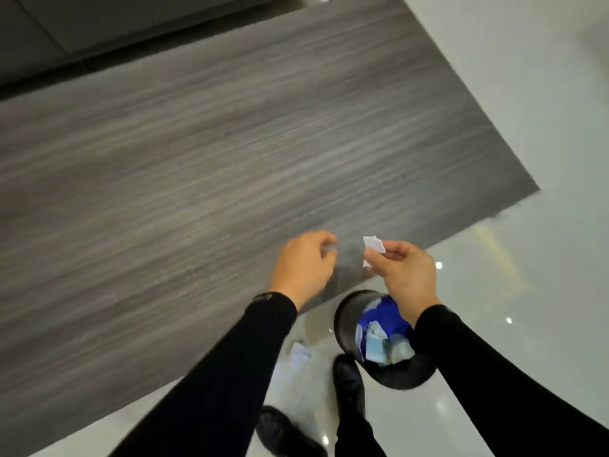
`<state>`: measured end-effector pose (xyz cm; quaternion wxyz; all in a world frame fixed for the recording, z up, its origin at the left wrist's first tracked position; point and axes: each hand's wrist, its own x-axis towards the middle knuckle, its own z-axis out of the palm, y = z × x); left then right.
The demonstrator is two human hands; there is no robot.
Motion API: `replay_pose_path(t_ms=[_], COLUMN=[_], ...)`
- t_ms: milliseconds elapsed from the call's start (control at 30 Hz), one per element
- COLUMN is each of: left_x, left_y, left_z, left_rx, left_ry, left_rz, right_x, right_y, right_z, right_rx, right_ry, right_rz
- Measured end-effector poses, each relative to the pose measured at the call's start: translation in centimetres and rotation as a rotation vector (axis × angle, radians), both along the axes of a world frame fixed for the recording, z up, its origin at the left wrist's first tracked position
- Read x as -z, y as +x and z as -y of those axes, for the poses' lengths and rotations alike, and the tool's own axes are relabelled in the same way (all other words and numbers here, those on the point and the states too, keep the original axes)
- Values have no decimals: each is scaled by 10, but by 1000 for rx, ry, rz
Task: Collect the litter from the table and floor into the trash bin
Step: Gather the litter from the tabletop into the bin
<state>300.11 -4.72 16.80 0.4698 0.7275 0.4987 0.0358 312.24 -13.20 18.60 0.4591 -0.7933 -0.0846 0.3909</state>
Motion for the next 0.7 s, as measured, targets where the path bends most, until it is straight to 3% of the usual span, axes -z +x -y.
replay_pose_path(t_ms=[167, 367, 567, 700], left_x=[-11, 19, 40, 24], left_y=[10, 3, -11, -30], left_z=[79, 160, 200, 212], left_rx=[109, 221, 74, -79], left_ry=[-112, -159, -179, -177], left_rz=[-49, -200, -263, -234], right_x=[-7, 33, 52, 37], right_y=[21, 31, 36, 18], right_z=[104, 185, 209, 209], right_rx=[116, 167, -4, -97], right_ry=[-189, -330, -363, -307], right_rz=[1, -56, -68, -174])
